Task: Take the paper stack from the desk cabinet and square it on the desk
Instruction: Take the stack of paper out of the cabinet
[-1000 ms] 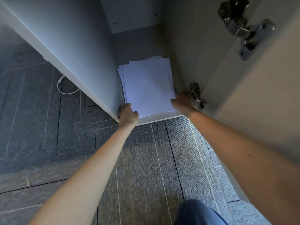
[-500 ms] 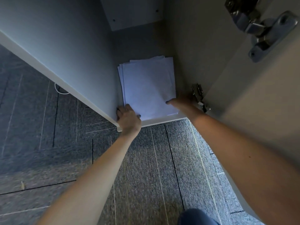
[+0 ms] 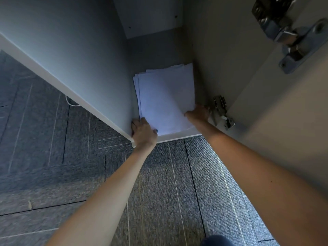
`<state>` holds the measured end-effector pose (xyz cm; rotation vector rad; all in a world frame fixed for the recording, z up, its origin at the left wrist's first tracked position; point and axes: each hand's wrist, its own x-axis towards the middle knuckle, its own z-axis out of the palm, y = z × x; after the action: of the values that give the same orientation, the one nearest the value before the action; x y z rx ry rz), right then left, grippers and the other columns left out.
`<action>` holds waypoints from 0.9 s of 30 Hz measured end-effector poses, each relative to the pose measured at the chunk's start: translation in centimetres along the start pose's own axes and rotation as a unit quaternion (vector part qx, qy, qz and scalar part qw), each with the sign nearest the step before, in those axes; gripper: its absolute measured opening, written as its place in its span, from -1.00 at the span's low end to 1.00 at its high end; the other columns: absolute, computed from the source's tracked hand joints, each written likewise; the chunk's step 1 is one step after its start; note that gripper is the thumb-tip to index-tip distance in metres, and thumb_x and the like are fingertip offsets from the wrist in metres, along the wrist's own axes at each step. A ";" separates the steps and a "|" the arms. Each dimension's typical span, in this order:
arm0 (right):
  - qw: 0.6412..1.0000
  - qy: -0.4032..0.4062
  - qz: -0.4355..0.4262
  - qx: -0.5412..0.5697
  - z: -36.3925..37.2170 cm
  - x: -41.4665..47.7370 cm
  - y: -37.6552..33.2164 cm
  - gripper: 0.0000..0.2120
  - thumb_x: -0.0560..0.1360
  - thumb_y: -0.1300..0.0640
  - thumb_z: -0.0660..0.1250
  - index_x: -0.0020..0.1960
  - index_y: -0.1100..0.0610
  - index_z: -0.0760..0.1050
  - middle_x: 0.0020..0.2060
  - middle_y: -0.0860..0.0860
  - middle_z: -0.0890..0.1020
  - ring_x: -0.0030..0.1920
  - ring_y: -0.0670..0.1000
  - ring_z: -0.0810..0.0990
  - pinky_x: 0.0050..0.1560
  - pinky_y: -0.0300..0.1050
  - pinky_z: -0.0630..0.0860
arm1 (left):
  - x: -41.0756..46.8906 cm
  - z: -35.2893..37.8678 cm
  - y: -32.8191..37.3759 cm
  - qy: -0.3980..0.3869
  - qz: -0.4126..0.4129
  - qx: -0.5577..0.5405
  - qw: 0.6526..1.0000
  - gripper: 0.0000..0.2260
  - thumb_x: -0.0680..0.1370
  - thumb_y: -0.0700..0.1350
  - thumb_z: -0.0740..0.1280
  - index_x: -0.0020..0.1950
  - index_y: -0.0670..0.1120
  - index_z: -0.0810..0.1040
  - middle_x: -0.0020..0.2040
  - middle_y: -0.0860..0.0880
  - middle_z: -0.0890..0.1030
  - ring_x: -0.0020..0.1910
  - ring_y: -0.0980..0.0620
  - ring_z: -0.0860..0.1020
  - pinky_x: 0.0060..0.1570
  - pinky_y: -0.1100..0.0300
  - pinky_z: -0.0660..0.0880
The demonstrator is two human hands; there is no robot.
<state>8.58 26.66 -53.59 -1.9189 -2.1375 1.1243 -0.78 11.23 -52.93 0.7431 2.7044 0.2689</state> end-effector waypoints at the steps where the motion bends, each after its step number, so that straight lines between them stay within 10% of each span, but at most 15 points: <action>1: 1.000 -0.011 0.007 0.019 -0.1 0.3 0.0 -0.51 0.41 0.15 0.34 0.32 0.23 0.43 0.31 0.25 0.48 0.39 0.23 0.33 0.35 0.00 0.34 | 0.2 0.1 0.2 0.008 -0.016 -0.030 0.999 -0.34 0.47 0.00 0.42 0.43 -0.25 0.24 0.42 -0.27 0.28 0.44 -0.23 0.26 0.36 -0.05 0.34; 9: 0.978 -0.035 0.046 0.201 -1.5 0.3 0.2 -0.35 0.30 0.31 0.44 0.34 0.34 0.31 0.12 0.17 0.53 0.12 0.09 0.55 0.02 -0.03 0.52 | 2.1 -0.5 1.0 -0.029 -0.218 -0.347 0.911 -0.33 0.42 0.01 0.48 0.35 -0.33 0.31 0.35 -0.25 0.48 0.30 -0.22 0.49 0.28 -0.01 0.46; 13: 0.965 -0.086 0.073 0.238 -2.0 0.0 0.1 -0.57 0.34 0.21 0.42 0.19 0.29 0.52 0.10 0.19 0.64 0.12 0.14 0.63 0.14 0.04 0.57 | 1.8 -1.0 0.8 -0.088 -0.211 -0.379 0.897 -0.41 0.43 -0.12 0.45 0.38 -0.30 0.37 0.36 -0.17 0.51 0.30 -0.15 0.50 0.12 0.18 0.36; 19: 0.973 -0.076 0.015 0.219 -3.8 -1.8 0.3 -0.62 0.44 0.35 0.29 0.25 0.22 0.51 0.20 0.17 0.59 0.19 0.16 0.55 0.17 -0.02 0.48 | -0.1 -3.0 0.7 -0.140 -0.233 -0.502 0.821 -0.81 0.32 -0.24 0.45 -0.10 -0.12 0.56 0.18 -0.09 0.58 0.15 -0.10 0.51 0.09 0.08 0.48; 23: 0.964 -0.091 -0.004 0.251 -5.3 -4.0 0.8 -0.60 0.45 0.39 0.27 0.26 0.20 0.51 0.10 0.10 0.58 0.06 0.02 0.49 0.07 -0.13 0.42 | -2.1 -4.9 0.3 -0.210 -0.220 -0.559 0.771 -0.79 0.47 -0.31 0.37 0.08 -0.17 0.57 0.22 -0.11 0.54 0.27 -0.09 0.48 0.27 0.07 0.45; 27: 0.960 -0.076 -0.009 0.270 -6.9 -7.5 0.8 -0.62 0.43 0.38 0.29 0.23 0.22 0.53 0.09 0.12 0.61 0.06 0.06 0.54 0.09 -0.12 0.46 | -5.2 -7.3 -0.1 -0.241 -0.183 -0.611 0.732 -0.75 0.53 -0.36 0.30 0.18 -0.16 0.51 -0.06 -0.03 0.61 0.01 -0.05 0.57 -0.04 0.22 0.52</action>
<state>14.36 23.24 -45.90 -1.5993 -1.6532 1.6800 0.79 7.73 -44.84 -0.1417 1.5431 1.3299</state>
